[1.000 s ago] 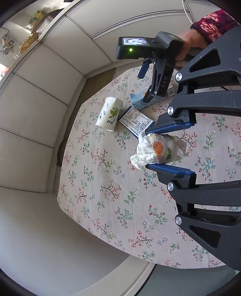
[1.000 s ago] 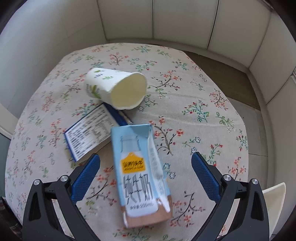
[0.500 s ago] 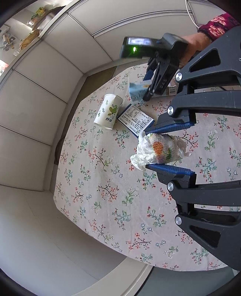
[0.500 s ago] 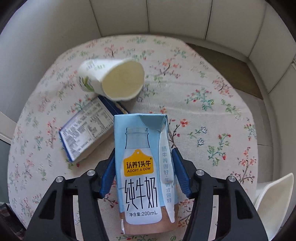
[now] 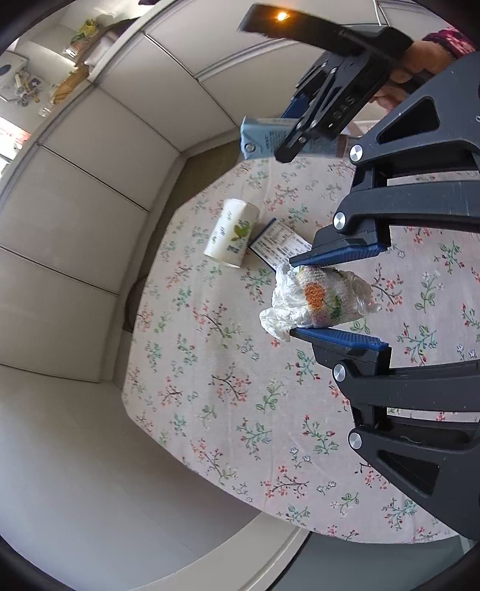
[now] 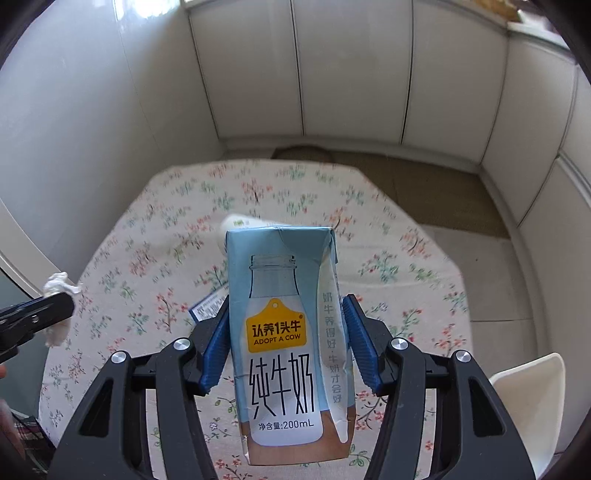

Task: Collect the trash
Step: 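Drop the milk carton into the bin with the right tool while left tool holds bundle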

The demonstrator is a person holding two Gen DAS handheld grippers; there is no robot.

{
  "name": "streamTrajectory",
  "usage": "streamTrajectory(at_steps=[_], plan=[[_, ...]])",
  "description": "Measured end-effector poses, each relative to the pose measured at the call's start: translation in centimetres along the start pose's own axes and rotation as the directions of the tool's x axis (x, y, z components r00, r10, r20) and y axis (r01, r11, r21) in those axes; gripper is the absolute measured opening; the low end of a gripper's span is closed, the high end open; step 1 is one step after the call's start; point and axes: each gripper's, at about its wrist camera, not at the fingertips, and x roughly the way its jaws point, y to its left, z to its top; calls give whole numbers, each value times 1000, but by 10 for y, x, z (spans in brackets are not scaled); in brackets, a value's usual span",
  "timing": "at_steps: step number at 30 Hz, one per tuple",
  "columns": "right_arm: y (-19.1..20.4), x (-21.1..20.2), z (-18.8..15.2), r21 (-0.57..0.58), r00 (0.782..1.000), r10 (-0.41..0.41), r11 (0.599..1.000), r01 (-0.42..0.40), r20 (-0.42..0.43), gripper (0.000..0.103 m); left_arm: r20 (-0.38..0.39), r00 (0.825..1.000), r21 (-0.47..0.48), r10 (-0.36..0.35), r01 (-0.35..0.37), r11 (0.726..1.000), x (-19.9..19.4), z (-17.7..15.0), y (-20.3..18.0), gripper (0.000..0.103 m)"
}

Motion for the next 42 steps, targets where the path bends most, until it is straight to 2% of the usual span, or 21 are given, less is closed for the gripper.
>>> streamTrajectory(at_steps=[10, 21, 29, 35, 42], plan=[[-20, -55, -10, 38, 990, -53, 998, 49, 130, 57, 103, 991, 43, -82, 78, 996, -23, 1, -23, 30], [-60, -104, -35, 93, 958, -200, 978, 184, 207, 57, 154, 978, 126, -141, 122, 984, -31, -7, -58, 30], [-100, -133, -51, 165, 926, -307, 947, 275, 221, 57, 140, 978, 165, -152, 128, 978, -25, -16, -73, 30], [-128, -145, -64, 241, 908, -363, 919, 312, 207, 57, 132, 979, 185, -157, 131, 974, -21, -19, -83, 30], [-162, -151, -83, 330, 882, -449, 862, 385, 144, 57, 120, 978, 209, -171, 144, 967, -16, -24, -99, 30]])
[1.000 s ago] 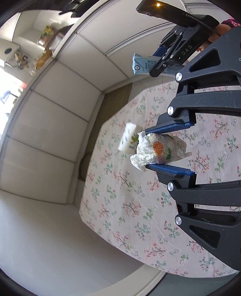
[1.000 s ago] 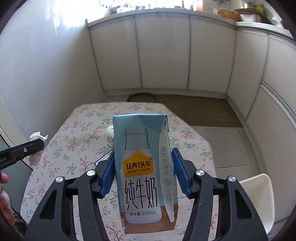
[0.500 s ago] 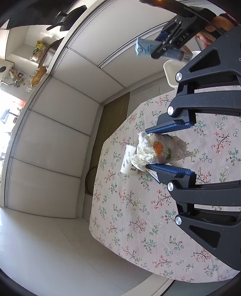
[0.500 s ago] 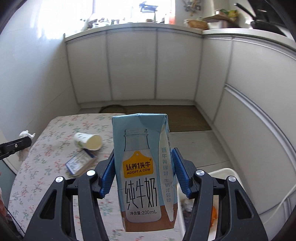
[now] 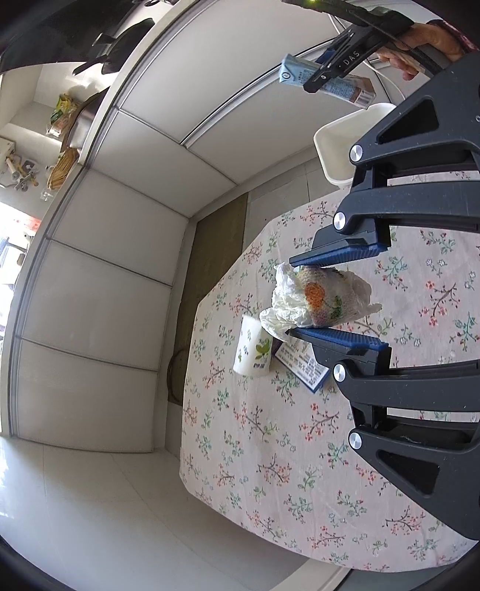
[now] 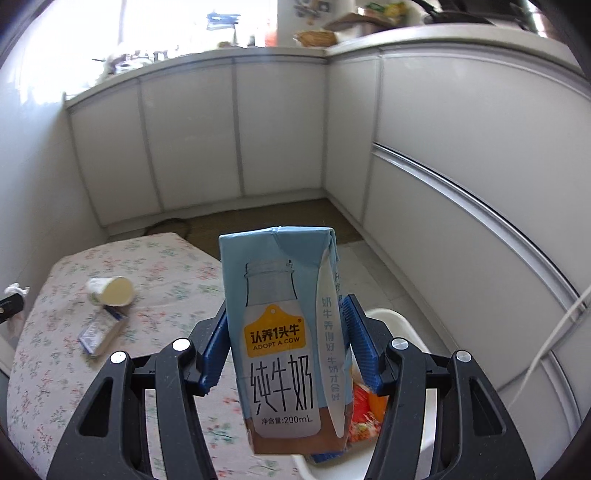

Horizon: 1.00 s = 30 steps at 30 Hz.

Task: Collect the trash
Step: 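Drop the milk carton into the bin with the right tool while left tool holds bundle, then lower the tissue bundle into the white bin and open the left tool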

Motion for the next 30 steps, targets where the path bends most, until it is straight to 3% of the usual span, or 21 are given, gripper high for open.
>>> streamTrajectory(at_steps=[9, 21, 30], plan=[[-37, 1, -10, 35, 996, -88, 995, 89, -23, 57, -12, 999, 50, -38, 38, 998, 15, -5, -36, 30], [-90, -13, -17, 95, 986, -168, 981, 166, 4, 76, -44, 992, 115, -122, 126, 985, 39, -19, -96, 31], [-116, -28, -19, 105, 969, -242, 966, 236, 45, 85, -72, 974, 155, -213, 222, 963, 51, -30, -164, 31]])
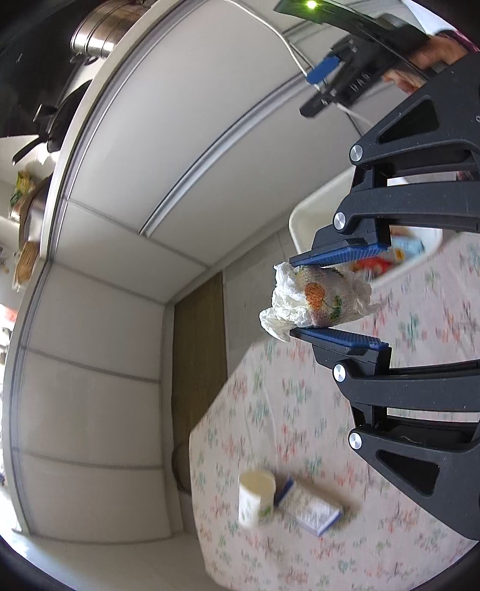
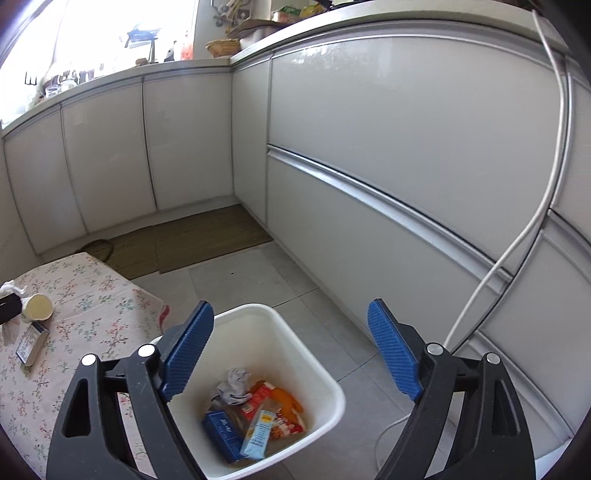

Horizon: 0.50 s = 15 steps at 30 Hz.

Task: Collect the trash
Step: 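Lower the tissue bundle into the white bin and open the left tool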

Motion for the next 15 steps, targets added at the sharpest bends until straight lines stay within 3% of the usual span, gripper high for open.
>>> streamTrajectory(at_steps=[15], plan=[[-63, 7, -9, 108, 996, -75, 991, 80, -48, 90, -74, 994, 95, -81, 88, 992, 50, 1, -92, 31]])
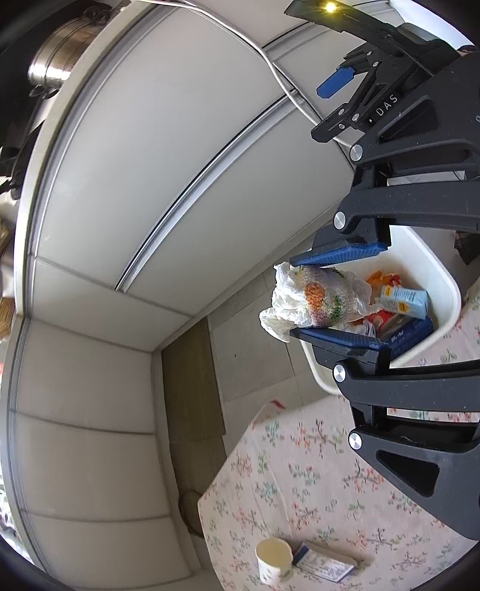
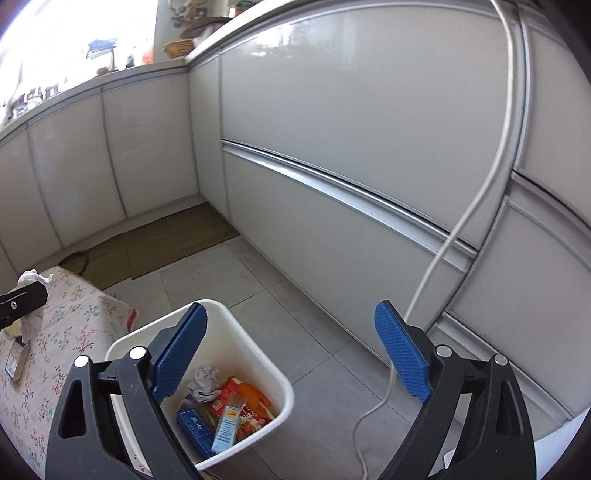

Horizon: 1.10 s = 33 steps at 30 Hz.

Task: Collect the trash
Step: 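Lower the tissue bundle into the white bin and open the left tool, then move both open tools back over the table toward the cup and card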

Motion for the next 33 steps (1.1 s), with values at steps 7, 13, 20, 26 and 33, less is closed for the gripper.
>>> streamTrajectory(at_steps=[7, 13, 20, 26, 33], plan=[[-19, 6, 0, 41, 1000, -25, 999, 26, -15, 91, -56, 998, 49, -16, 19, 999, 27, -2, -30, 36], [-27, 8, 0, 72, 999, -40, 997, 41, -15, 94, -79, 997, 71, 3, 3, 997, 38, -3, -41, 59], [-14, 3, 1, 63, 999, -45, 997, 44, 11, 94, -65, 995, 90, 80, -74, 993, 31, -7, -34, 70], [13, -5, 3, 29, 999, -17, 999, 16, 44, 94, 5, 979, 76, 201, -201, 977, 9, -9, -12, 84], [66, -14, 4, -50, 997, 38, 998, -35, 62, 95, 35, 961, 32, 275, -276, 961, -16, -9, 23, 89]])
